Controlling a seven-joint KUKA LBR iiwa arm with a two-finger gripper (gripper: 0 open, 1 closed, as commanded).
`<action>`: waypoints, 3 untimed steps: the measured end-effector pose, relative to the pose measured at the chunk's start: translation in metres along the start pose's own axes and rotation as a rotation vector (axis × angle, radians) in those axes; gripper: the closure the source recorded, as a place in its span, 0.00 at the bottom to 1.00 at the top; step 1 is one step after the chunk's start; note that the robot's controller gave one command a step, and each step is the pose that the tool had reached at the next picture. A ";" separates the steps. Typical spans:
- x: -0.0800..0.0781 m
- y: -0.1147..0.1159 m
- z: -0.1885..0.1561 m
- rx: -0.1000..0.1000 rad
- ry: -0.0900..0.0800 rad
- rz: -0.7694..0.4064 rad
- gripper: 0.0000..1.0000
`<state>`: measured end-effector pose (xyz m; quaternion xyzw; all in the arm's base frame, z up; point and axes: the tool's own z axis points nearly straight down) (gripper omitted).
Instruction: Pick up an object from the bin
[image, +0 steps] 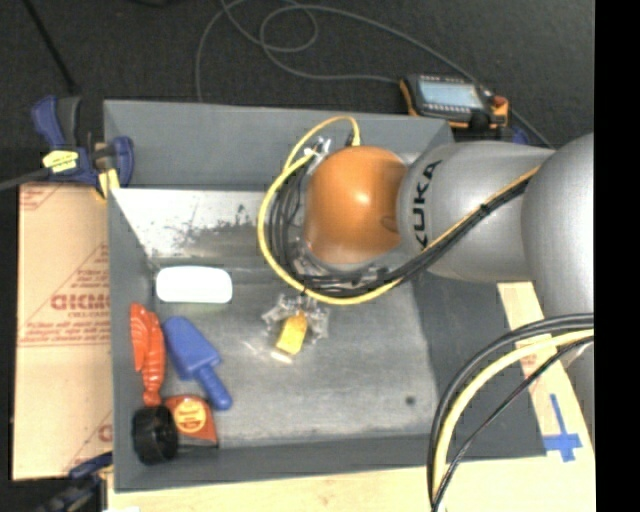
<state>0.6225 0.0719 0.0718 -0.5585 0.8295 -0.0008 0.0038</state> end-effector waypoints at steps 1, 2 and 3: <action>0.000 0.000 -0.003 -0.002 0.001 0.001 1.00; 0.001 0.002 -0.016 -0.008 0.005 0.002 1.00; 0.000 0.000 -0.031 -0.004 0.004 0.003 1.00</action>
Offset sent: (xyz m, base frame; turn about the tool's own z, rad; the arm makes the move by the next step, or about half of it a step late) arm 0.0000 0.0002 0.0581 0.0000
